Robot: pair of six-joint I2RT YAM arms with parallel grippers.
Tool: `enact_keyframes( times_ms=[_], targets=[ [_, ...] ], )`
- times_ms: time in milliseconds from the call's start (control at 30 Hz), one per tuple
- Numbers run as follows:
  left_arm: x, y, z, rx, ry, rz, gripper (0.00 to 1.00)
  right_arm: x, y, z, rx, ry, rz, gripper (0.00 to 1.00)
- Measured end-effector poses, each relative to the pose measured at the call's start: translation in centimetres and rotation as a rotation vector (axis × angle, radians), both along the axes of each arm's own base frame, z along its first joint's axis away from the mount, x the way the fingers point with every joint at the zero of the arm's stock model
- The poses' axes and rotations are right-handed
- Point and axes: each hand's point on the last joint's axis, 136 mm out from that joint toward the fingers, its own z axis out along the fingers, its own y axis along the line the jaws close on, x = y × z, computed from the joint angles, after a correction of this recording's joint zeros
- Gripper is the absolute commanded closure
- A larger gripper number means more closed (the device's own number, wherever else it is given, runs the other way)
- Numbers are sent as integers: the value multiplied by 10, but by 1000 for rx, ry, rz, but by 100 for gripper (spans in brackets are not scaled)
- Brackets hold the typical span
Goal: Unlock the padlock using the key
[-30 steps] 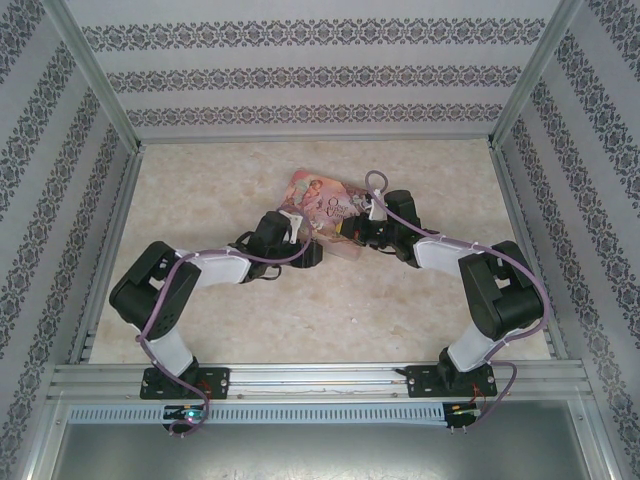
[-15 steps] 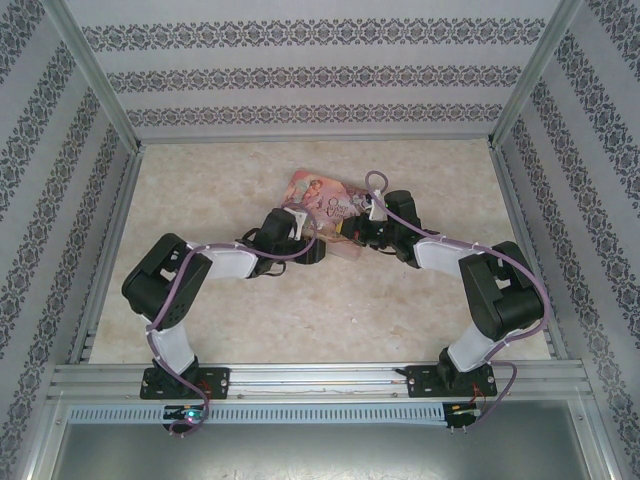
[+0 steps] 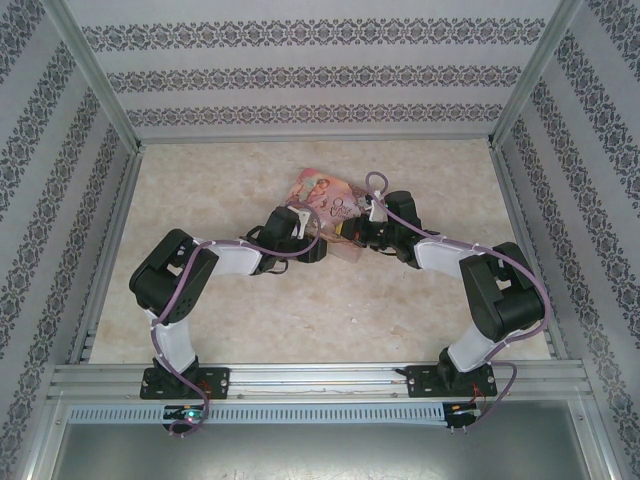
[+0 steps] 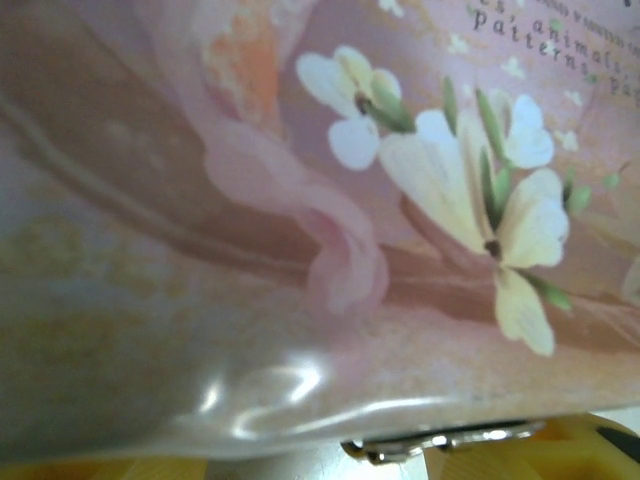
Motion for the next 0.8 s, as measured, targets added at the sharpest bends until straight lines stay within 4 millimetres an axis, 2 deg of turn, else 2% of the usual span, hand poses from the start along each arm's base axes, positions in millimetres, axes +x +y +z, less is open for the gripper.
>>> enact_keyframes(
  times_ms=[800],
  targets=[
    [-1, -4, -8, -13, 24, -14, 70, -1, -1, 1, -2, 4, -1, 100]
  ],
)
